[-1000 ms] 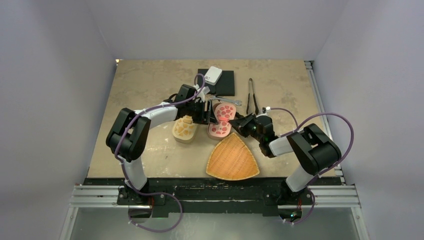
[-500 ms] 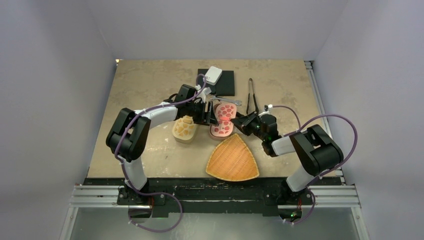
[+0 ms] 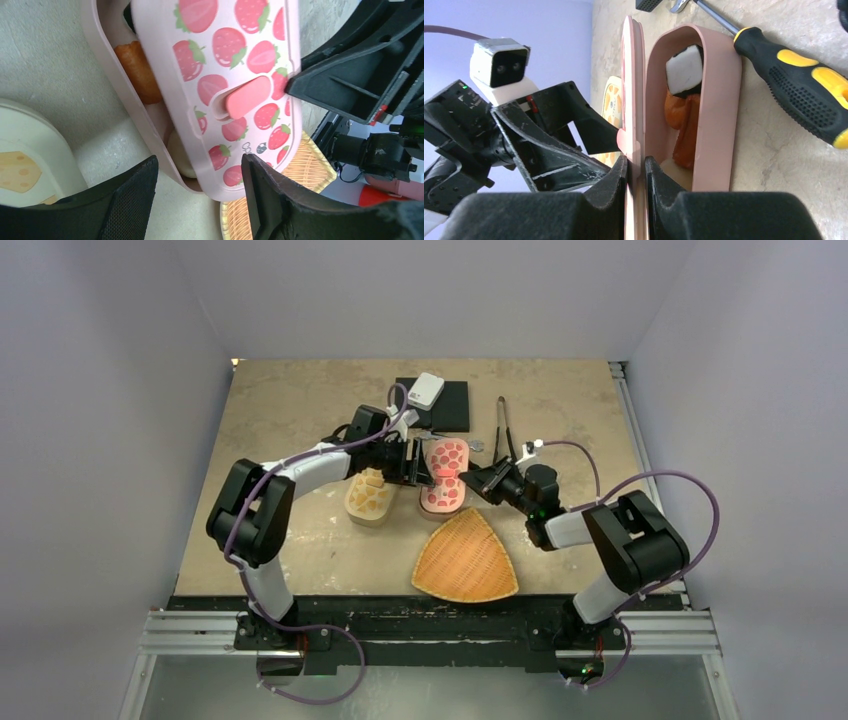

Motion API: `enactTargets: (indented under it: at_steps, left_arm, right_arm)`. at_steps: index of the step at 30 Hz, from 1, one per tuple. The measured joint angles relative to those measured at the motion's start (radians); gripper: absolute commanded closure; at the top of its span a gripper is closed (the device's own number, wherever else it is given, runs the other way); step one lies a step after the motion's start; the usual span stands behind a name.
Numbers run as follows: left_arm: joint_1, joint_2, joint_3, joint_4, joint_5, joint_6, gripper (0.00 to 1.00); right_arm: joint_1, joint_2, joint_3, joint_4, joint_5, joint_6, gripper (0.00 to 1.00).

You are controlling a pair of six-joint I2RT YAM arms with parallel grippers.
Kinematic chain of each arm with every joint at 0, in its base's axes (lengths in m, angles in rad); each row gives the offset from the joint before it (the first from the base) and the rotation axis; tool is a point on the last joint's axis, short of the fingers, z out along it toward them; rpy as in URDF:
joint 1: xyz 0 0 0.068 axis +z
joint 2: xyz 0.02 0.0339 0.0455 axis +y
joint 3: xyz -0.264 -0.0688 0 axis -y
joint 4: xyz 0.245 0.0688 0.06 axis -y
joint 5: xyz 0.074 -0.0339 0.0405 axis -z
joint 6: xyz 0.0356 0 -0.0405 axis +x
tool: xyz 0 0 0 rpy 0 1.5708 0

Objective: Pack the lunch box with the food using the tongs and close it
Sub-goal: Close the box lid on the packing box.

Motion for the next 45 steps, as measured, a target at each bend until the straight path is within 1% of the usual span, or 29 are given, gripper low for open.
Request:
enactTargets:
  at_steps: [6, 17, 22, 37, 45]
  left_arm:
    - [0.011, -0.023, 0.000, 0.008, 0.000, 0.000, 0.39]
    - [0.016, -0.022, 0.000, 0.011, 0.000, -0.008, 0.44]
    - [0.016, -0.010, 0.000, 0.011, 0.000, -0.010, 0.45]
    - [0.016, 0.010, 0.000, 0.006, -0.002, -0.011, 0.47]
    - [0.016, 0.010, 0.000, 0.006, -0.004, -0.011, 0.47]
  right_arm:
    - [0.000, 0.054, 0.045, 0.000, -0.027, -0.016, 1.00]
    - [0.000, 0.061, 0.050, -0.018, -0.031, -0.018, 1.00]
    - [0.000, 0.092, 0.054, -0.022, -0.026, -0.012, 1.00]
    - [-0.003, 0.122, 0.058, -0.006, -0.036, 0.055, 1.00]
    - [-0.003, 0.122, 0.058, -0.006, -0.036, 0.061, 1.00]
